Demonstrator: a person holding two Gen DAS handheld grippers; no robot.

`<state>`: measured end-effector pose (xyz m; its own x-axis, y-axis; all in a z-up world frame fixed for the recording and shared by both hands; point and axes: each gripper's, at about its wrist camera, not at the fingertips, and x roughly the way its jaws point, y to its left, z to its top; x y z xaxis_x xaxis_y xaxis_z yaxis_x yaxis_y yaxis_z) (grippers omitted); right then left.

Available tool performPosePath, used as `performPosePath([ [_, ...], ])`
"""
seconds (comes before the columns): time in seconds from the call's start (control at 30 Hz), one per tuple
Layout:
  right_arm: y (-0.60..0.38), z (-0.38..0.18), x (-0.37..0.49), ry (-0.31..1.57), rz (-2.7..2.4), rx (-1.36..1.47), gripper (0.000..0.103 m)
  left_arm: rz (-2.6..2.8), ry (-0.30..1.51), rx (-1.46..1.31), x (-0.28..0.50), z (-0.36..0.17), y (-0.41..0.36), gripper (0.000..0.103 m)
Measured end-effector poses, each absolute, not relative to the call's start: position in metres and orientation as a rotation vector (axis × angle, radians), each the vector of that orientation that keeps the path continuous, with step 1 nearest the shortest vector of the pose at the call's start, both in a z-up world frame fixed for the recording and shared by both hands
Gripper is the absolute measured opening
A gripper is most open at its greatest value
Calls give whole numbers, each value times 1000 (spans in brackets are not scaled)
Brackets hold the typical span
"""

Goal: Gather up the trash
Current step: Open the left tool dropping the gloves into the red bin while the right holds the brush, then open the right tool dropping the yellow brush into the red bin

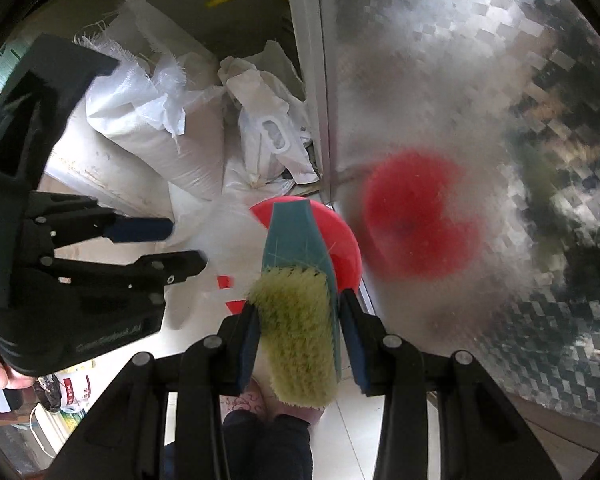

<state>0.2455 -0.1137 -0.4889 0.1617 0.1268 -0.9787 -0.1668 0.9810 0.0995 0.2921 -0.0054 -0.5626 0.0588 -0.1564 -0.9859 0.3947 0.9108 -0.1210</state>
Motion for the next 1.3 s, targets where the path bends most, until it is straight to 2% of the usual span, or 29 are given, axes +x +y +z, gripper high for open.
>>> performPosePath([
  [0.07, -114, -490, 246, 1400, 208, -29, 36, -401, 1457, 185, 292, -561, 0, 53],
  [0.53, -82, -498, 253, 1404, 311, -76, 36, -265, 1459, 63, 284, -557, 56, 53],
  [0.63, -75, -502, 254, 1410, 333, -90, 36, -245, 1468, 32, 285, -559, 63, 62],
  [0.7, -70, -504, 255, 1409, 347, -107, 36, -230, 1455, 27, 285, -560, 67, 76],
  [0.77, -67, -507, 258, 1408, 354, -118, 36, -223, 1446, 17, 286, -559, 70, 82],
  [0.83, -67, -509, 260, 1407, 358, -127, 36, -217, 1440, 1, 286, -558, 74, 84],
  [1.0, -65, -517, 266, 1410, 362, -158, 36, -193, 1446, 5, 288, -562, 79, 103],
  [1.3, -58, -525, 269, 1412, 383, -208, 36, -164, 1432, 4, 286, -564, 88, 103],
])
